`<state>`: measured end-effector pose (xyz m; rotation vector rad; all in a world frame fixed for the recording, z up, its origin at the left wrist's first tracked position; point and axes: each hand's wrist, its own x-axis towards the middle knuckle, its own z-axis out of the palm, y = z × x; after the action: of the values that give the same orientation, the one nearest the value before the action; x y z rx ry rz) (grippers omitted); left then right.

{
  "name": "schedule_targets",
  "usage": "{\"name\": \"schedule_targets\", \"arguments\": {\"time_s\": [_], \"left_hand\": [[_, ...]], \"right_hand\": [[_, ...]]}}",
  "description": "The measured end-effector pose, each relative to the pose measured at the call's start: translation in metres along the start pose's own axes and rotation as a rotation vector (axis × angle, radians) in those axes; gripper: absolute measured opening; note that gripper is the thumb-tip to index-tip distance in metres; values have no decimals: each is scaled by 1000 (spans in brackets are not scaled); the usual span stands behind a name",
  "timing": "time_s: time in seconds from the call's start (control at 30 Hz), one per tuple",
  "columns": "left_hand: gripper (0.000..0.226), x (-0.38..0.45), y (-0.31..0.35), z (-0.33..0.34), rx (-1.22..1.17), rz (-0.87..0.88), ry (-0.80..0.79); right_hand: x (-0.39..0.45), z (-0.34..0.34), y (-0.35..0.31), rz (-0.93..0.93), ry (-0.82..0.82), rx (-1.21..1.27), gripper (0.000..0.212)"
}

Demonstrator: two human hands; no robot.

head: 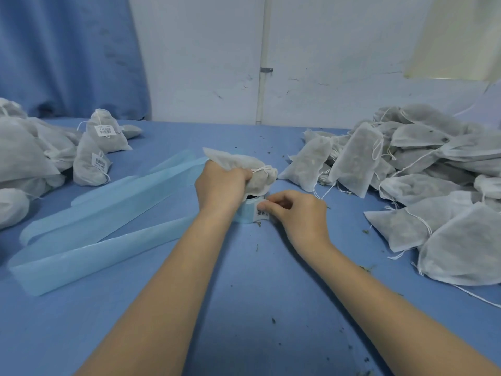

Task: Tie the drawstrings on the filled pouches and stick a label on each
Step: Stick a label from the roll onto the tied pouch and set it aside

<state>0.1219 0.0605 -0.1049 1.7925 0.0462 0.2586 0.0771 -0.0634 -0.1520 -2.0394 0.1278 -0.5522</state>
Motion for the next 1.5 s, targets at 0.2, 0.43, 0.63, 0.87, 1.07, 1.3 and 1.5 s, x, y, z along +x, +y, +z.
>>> {"name": "schedule_targets", "arguments": {"time_s": [0.2, 0.43, 0.63, 0.87, 1.07, 1.3, 1.5], "left_hand": [[23, 0, 1, 0, 11, -12, 9], [15, -1, 2, -4, -46, -35, -30], [28, -8, 13, -8, -184, 54, -72], [25, -26, 24, -3, -287, 91, -472], [26, -31, 26, -1, -310, 94, -574], [45, -37, 30, 1, -332, 95, -612], [48, -44, 26, 7, -294, 139, -602]], "right_hand": [[-11, -3, -9, -34, -34, -105, 24], [-32, -16, -21, -142, -247, -151, 10], [-29, -48, -48, -206, -218, 63, 22], [-15, -77, -57, -237, -38, 113, 21], [-14, -83, -51, -208, 21, 25, 18], [-14, -80, -46, -226, 134, -83, 12], [-9, -82, -44, -268, 185, -183, 28]]}}
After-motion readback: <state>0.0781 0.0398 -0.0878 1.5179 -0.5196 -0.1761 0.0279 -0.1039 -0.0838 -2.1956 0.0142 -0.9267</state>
